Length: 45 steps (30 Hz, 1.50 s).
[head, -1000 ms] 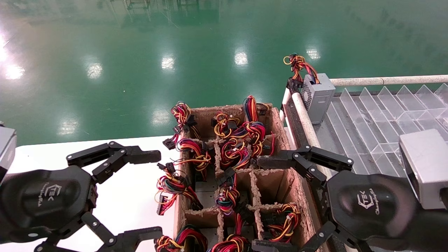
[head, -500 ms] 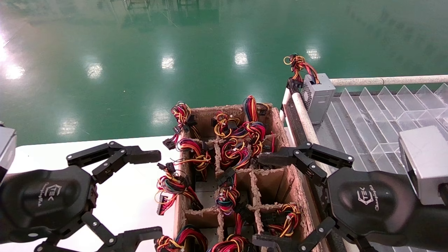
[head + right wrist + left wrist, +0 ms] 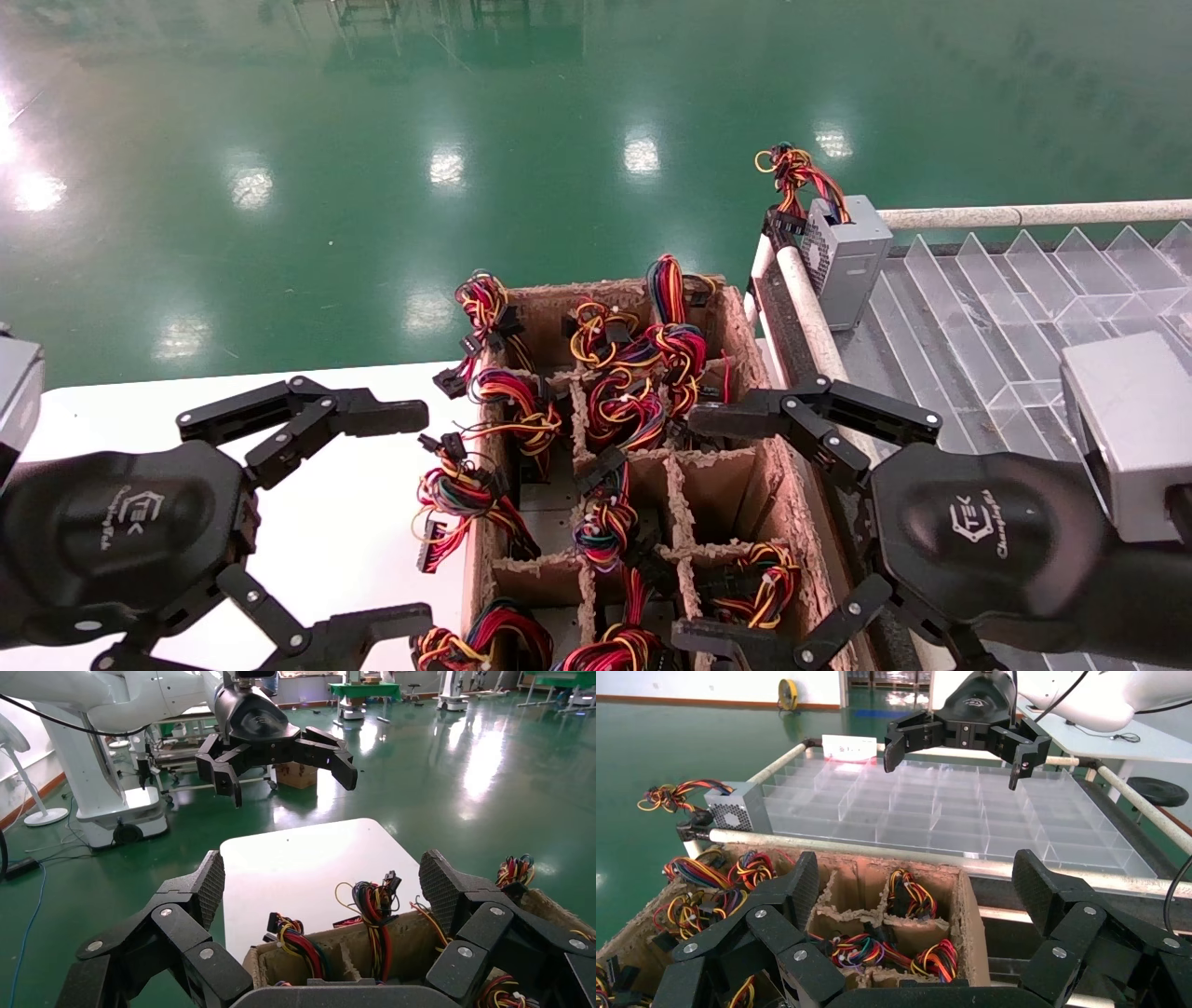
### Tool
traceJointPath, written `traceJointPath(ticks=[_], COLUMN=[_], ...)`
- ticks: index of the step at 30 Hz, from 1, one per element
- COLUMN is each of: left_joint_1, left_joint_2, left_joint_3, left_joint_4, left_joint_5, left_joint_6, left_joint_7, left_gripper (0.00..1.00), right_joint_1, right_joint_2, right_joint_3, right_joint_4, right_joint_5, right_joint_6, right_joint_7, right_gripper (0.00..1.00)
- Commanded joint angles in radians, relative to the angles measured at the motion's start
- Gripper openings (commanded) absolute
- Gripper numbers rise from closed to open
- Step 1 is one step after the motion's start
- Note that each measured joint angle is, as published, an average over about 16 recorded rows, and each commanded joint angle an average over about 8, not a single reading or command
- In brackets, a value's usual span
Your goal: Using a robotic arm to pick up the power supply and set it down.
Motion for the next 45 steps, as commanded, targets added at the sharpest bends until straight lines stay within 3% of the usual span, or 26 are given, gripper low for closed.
traceJointPath(ticks=[1, 45], left_joint_1=[0.000, 0.000], left_joint_2=[0.000, 0.000], left_joint_3=[0.000, 0.000], left_joint_4=[0.000, 0.000], left_joint_5=[0.000, 0.000], left_joint_6=[0.000, 0.000], left_joint_7=[0.000, 0.000], left_gripper=[1.00, 1.00], right_joint_1=[0.000, 0.001], right_joint_2=[0.000, 0.000], right_joint_3=[0.000, 0.000], right_joint_4=[0.000, -0.001], right_joint_5=[0.000, -0.001], right_joint_6=[0.000, 0.001], right_joint_7=[0.000, -0.001], right_gripper=[1.00, 1.00])
